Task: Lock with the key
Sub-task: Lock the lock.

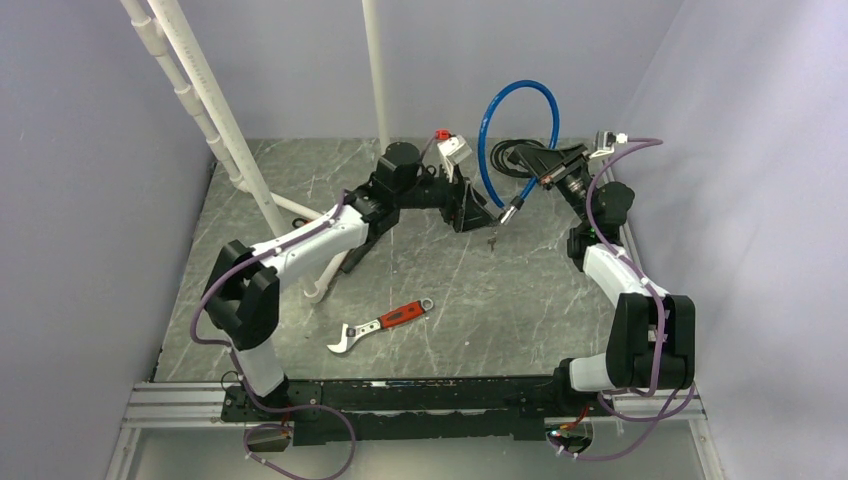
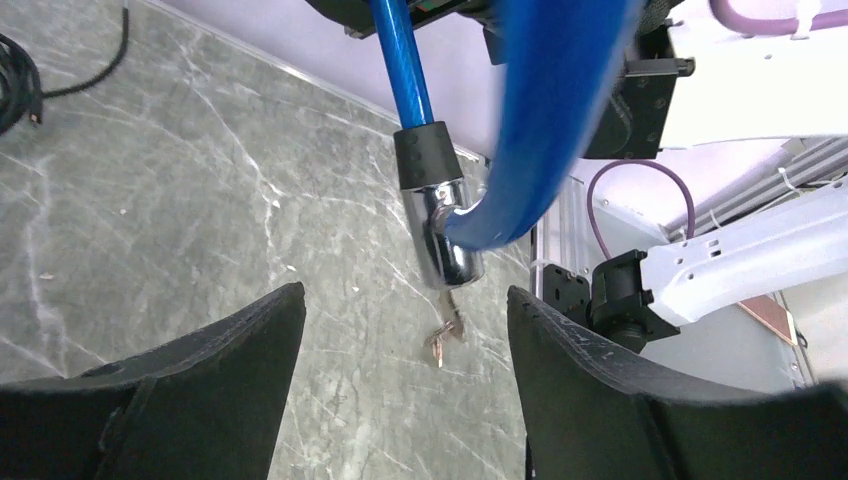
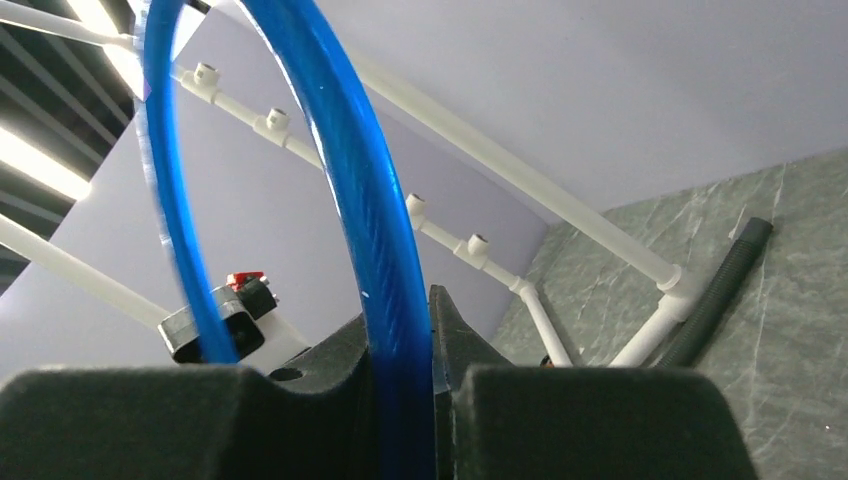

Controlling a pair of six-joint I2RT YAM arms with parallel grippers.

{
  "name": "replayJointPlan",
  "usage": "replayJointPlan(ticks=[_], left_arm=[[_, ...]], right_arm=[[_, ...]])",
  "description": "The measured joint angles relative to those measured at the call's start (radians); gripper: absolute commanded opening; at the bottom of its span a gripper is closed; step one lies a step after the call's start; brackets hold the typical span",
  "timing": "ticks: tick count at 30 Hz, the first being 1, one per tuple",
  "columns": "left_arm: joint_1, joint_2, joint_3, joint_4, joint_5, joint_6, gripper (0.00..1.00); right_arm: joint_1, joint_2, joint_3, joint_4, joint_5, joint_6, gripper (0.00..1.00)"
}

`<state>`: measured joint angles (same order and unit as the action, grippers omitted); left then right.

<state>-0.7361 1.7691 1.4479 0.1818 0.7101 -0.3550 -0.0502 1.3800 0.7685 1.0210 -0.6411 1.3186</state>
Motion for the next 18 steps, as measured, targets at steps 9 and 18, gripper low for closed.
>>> replayJointPlan(ticks=[9,18], left_arm=[[0.016,-0.070,-0.070,0.066,0.013,-0.028,0.67],[-0.006,-0.035,-0.070,0.154,0.040,-0.185,0.68]], right_arm=[[-0.021,0.000,0.026,0.023,0.001,0.035,0.00],[-0.023,0.000,0.045,0.028,0.000,0.052,0.00]])
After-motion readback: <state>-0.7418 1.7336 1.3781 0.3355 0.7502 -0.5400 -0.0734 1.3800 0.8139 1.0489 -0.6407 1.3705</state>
